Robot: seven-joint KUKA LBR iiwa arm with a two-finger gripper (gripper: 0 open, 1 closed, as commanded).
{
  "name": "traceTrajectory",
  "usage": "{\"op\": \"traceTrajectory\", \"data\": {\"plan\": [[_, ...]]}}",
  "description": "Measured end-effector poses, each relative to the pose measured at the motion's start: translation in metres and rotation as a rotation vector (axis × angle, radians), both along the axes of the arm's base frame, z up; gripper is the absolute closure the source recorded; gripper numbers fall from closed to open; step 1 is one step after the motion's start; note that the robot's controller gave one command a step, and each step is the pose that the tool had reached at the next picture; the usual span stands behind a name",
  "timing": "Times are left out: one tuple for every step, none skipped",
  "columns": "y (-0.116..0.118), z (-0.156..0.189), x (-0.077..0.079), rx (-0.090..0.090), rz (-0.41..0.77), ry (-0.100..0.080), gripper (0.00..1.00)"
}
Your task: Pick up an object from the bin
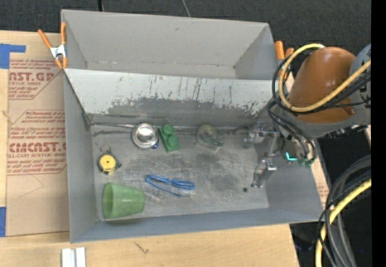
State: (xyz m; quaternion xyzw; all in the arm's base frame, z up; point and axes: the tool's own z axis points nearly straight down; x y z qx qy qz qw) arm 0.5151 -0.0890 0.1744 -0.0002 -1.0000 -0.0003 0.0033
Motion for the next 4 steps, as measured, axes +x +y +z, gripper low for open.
{"op": "traceTrajectory", "data": {"plan": [[0.046,-0.086,0.057,-0.002,0.053,-0.026,0.00],[0.048,-0.094,0.052,0.000,0.055,-0.009,1.00],[0.044,-0.055,0.061,-0.001,0.051,-0.013,1.00],[0.045,-0.058,0.059,-0.001,0.051,-0.009,0.00]]}}
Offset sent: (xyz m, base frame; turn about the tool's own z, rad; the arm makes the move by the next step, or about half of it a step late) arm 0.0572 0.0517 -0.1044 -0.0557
